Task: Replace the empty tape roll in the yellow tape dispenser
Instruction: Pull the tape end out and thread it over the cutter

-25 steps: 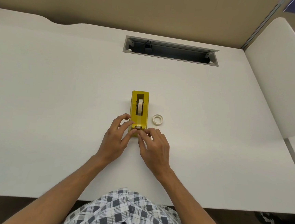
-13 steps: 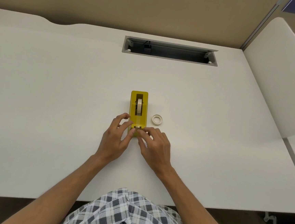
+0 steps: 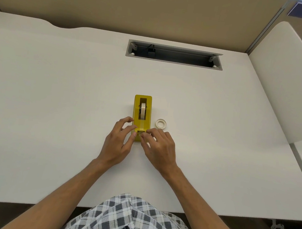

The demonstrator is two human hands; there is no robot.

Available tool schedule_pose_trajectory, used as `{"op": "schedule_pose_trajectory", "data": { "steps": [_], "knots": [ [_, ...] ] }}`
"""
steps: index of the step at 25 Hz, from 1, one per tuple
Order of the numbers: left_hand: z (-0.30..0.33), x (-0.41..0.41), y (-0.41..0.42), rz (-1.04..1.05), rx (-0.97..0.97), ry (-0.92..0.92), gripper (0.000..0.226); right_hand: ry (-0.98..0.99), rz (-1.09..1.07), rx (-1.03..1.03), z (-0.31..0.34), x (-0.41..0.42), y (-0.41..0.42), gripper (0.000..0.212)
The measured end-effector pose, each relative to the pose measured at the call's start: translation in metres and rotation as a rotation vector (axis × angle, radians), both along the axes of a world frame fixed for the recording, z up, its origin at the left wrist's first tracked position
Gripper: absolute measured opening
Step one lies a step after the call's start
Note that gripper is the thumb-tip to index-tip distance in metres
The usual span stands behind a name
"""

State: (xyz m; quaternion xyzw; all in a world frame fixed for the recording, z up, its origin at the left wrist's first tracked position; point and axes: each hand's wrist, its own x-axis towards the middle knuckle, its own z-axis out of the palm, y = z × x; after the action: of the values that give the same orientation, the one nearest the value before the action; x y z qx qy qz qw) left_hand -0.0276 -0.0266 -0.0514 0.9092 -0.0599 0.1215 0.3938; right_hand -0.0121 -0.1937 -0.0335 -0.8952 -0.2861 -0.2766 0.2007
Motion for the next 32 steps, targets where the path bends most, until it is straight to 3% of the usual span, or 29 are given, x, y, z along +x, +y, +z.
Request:
{"op": "schedule_pose_trajectory", "data": {
  "steps": [7,11,17,25,32],
  "knots": [
    [0.02,0.033,0.002,0.071,0.02,-0.062,0.037,0.058,-0.007,0.121,0.007,-0.001,0.003,0.012],
    [0.032,0.061,0.007,-0.027,0.146,0.033,0.056,0.146,0.003,0.23,0.02,0.003,0.006,0.009],
    [0.035,0.071,0.006,-0.111,0.175,0.021,0.049,0.292,0.009,0.417,0.036,0.001,0.011,0.012],
    [0.035,0.072,0.006,-0.106,0.157,0.04,0.048,0.31,-0.118,0.334,0.034,0.012,0.008,0.022],
    [0.035,0.076,0.008,-0.117,0.14,0.063,0.047,0.512,-0.257,0.202,0.035,0.035,0.01,0.052]
  ]
}}
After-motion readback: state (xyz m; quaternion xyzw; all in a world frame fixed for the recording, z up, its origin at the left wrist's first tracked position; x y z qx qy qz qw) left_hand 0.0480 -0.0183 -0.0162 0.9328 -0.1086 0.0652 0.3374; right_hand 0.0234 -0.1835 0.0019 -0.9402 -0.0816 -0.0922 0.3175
